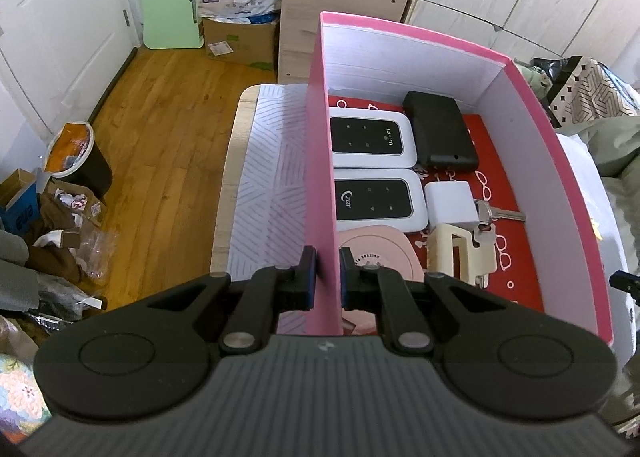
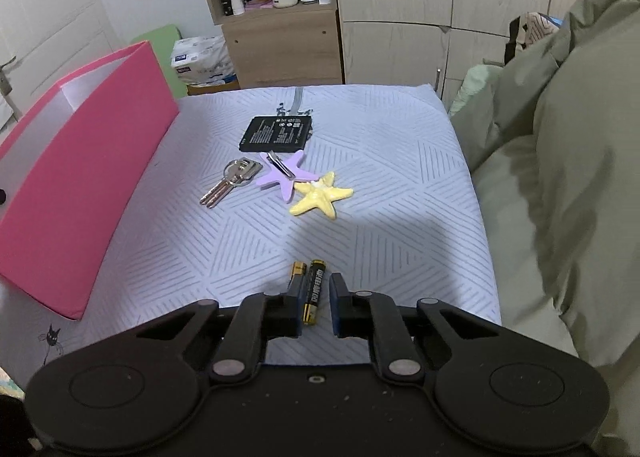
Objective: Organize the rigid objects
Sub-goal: 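Grasp one black-and-gold AA battery with the right tool, then drop the battery into the box beside the keys, release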
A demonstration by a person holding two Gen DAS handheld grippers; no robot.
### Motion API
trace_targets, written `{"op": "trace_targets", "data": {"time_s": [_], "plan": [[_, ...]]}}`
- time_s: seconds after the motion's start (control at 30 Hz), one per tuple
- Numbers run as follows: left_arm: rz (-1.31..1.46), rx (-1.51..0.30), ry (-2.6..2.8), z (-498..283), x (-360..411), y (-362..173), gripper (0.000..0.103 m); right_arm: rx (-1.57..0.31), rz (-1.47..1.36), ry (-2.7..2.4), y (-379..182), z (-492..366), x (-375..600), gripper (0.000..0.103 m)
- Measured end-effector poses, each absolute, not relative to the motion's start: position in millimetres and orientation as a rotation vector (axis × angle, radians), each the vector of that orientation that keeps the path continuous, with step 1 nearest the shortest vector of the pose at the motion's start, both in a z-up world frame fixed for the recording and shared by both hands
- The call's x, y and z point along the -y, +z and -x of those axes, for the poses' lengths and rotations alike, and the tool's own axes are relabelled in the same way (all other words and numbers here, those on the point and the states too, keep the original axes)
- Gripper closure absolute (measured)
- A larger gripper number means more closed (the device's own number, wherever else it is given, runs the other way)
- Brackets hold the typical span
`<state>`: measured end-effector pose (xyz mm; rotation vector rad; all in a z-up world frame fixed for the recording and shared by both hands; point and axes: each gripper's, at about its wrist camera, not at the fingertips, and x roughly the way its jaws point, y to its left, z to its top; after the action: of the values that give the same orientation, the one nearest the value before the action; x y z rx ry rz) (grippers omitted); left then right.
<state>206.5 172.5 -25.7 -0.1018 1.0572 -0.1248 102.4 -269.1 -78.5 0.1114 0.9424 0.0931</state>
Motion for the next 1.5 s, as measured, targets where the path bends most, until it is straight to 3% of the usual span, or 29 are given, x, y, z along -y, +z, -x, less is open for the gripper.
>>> {"op": "trace_targets", "data": {"time_s": [0.57, 0.87, 1.1, 1.5], "plan": [[0.083, -1.064, -0.13, -207.6, -170.9, -25.3, 0.093, -0.985, -0.021, 0.127, -88.8, -122.3, 263.2, 0.091], [0.058, -1.072, -0.14, -208.7, -168.9, -25.4, 0.093, -0.826, 0.037, 0.222, -31.0, -122.4, 238.0, 0.091], [0.022, -1.079, -0.153, -209.4, -165.5, -24.9, 0.093, -0.681, 0.018, 0.576, 32.2, -132.5, 177.1, 0.091], [0.0, -1.069, -0.158, -207.2, -164.2, -24.6, 0.093, -0.869, 0.242, 0.959, 2.2, -153.5, 55.8, 0.091]]}}
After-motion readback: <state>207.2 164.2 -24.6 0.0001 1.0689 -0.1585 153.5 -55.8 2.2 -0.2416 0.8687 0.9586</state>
